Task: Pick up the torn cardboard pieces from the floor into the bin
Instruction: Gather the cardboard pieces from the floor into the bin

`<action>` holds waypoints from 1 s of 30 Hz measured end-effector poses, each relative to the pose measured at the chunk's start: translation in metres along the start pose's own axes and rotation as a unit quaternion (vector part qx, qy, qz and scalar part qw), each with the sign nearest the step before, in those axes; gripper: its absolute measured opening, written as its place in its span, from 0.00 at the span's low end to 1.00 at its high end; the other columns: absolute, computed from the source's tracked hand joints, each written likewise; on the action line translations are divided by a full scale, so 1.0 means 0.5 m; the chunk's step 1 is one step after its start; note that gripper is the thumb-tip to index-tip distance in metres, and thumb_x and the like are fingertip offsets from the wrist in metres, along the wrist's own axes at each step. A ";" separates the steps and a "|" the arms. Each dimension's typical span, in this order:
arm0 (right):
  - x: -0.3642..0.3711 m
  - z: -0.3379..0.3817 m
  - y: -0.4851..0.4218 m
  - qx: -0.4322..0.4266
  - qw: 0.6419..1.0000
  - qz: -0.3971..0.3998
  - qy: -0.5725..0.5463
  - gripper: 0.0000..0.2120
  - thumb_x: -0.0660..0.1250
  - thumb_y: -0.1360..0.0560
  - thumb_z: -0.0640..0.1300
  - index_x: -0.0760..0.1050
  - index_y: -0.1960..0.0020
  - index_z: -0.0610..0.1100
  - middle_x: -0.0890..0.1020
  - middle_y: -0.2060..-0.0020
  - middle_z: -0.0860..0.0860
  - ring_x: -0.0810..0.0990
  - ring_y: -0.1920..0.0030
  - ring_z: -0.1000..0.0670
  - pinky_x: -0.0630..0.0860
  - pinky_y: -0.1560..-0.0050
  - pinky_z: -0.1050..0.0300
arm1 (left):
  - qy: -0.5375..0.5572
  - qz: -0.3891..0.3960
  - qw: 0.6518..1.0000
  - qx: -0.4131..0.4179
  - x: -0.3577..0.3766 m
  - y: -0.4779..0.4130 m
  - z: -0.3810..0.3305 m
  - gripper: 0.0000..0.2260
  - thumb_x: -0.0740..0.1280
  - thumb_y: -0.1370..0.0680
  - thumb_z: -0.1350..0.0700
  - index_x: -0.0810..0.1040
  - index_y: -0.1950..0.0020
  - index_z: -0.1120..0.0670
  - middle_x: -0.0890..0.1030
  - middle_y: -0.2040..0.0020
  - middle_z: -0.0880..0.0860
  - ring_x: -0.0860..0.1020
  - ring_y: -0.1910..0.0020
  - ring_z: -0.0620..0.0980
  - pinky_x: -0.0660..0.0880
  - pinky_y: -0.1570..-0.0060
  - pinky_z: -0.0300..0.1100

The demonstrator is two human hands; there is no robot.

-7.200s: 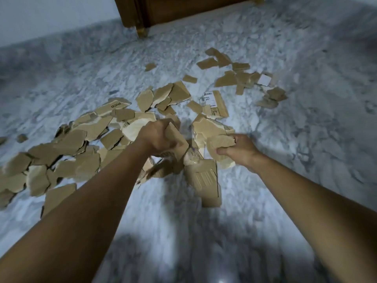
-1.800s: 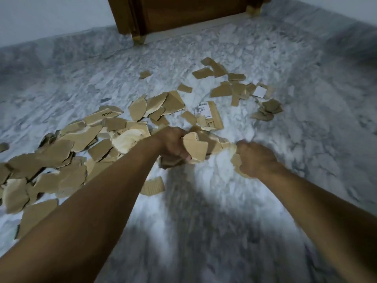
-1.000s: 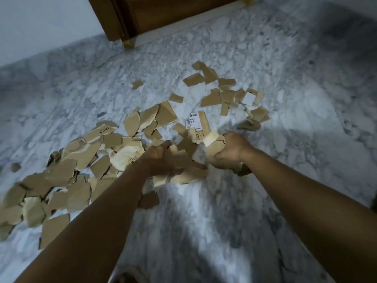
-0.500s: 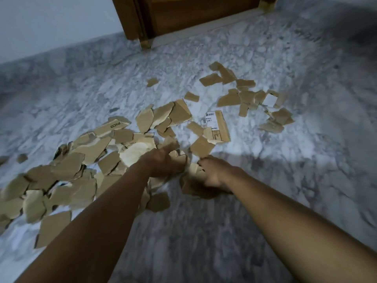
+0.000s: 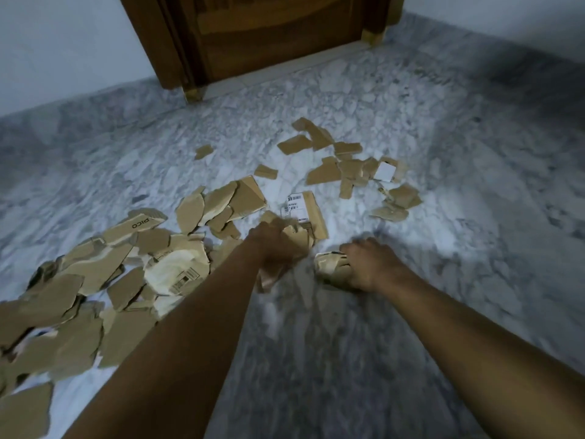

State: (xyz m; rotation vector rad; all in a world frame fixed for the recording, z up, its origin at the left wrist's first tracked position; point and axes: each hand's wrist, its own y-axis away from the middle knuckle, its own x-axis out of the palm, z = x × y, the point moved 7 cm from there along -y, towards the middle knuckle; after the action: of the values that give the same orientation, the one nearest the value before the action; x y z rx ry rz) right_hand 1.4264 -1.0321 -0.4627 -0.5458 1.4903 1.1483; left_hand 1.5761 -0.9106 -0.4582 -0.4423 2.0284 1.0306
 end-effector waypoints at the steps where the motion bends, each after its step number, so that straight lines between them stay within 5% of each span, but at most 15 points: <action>1: 0.014 -0.003 0.006 -0.006 1.000 0.000 -0.024 0.25 0.71 0.31 0.50 0.72 0.35 0.52 0.78 0.40 0.47 0.75 0.38 0.43 0.74 0.44 0.51 | 0.006 -0.011 1.000 0.001 0.015 -0.006 0.000 0.47 0.64 0.43 0.31 0.64 0.26 0.49 0.74 0.34 0.61 0.73 0.33 0.60 0.70 0.35 0.48; 6: 0.012 -0.041 -0.019 0.048 0.994 0.061 -0.080 0.25 0.75 0.32 0.52 0.74 0.37 0.50 0.81 0.44 0.49 0.80 0.44 0.44 0.75 0.43 0.52 | 0.013 0.007 1.000 0.015 0.028 0.008 -0.013 0.38 0.70 0.32 0.40 0.64 0.26 0.54 0.75 0.35 0.58 0.75 0.35 0.59 0.71 0.37 0.47; 8: -0.008 -0.056 -0.045 0.079 0.973 0.101 -0.190 0.29 0.79 0.35 0.53 0.75 0.39 0.44 0.80 0.44 0.49 0.79 0.48 0.46 0.76 0.48 0.55 | 0.016 0.037 0.999 0.023 0.026 0.021 -0.001 0.44 0.71 0.41 0.39 0.62 0.29 0.54 0.75 0.38 0.58 0.76 0.39 0.59 0.74 0.40 0.50; 11: -0.067 -0.068 -0.100 0.119 0.939 0.068 -0.314 0.41 0.80 0.35 0.53 0.67 0.29 0.39 0.76 0.34 0.46 0.76 0.37 0.43 0.74 0.44 0.55 | 0.026 0.062 0.998 0.011 0.012 0.021 0.060 0.45 0.75 0.47 0.39 0.61 0.37 0.53 0.78 0.45 0.58 0.79 0.49 0.55 0.78 0.51 0.50; 15: -0.094 -0.022 -0.187 0.148 0.909 0.026 -0.389 0.56 0.82 0.36 0.53 0.52 0.20 0.40 0.66 0.25 0.43 0.70 0.28 0.41 0.73 0.38 0.53 | -0.044 0.045 0.998 -0.005 -0.029 0.039 0.097 0.30 0.72 0.29 0.40 0.72 0.34 0.56 0.78 0.38 0.58 0.78 0.41 0.55 0.73 0.43 0.45; 20: -0.014 0.058 -0.250 0.181 0.944 0.010 -0.276 0.44 0.78 0.34 0.56 0.63 0.25 0.46 0.66 0.27 0.41 0.65 0.28 0.37 0.68 0.31 0.44 | -0.047 0.023 0.999 -0.009 -0.039 0.008 0.141 0.26 0.73 0.26 0.49 0.73 0.29 0.53 0.75 0.32 0.56 0.74 0.35 0.54 0.68 0.46 0.39; 24: 0.015 0.048 -0.256 0.188 0.923 -0.015 -0.335 0.40 0.78 0.35 0.52 0.66 0.27 0.48 0.75 0.33 0.45 0.76 0.35 0.40 0.77 0.38 0.46 | -0.045 0.008 0.999 0.013 -0.060 -0.021 0.122 0.28 0.74 0.27 0.47 0.74 0.30 0.53 0.74 0.31 0.55 0.73 0.33 0.54 0.69 0.42 0.40; 27: 0.005 0.012 -0.226 0.150 0.939 0.003 -0.308 0.50 0.79 0.35 0.52 0.55 0.21 0.51 0.74 0.31 0.46 0.76 0.34 0.40 0.76 0.37 0.46 | -0.056 -0.015 0.997 0.043 -0.088 -0.046 0.079 0.26 0.76 0.30 0.44 0.79 0.37 0.56 0.79 0.39 0.55 0.76 0.38 0.55 0.70 0.49 0.40; 30: -0.038 -0.042 -0.171 0.100 0.962 0.032 -0.254 0.51 0.78 0.33 0.52 0.47 0.23 0.54 0.77 0.39 0.44 0.79 0.45 0.39 0.78 0.50 0.49 | -0.075 -0.014 0.994 0.080 -0.099 -0.081 0.020 0.19 0.78 0.32 0.47 0.80 0.46 0.55 0.80 0.45 0.55 0.78 0.46 0.54 0.71 0.54 0.41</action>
State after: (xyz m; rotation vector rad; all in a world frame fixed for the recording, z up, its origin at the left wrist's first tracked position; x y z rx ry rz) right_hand 1.4926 -1.0911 -0.4775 -0.0518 1.1609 1.0710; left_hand 1.6362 -0.9292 -0.4436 -0.2986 1.9460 0.8510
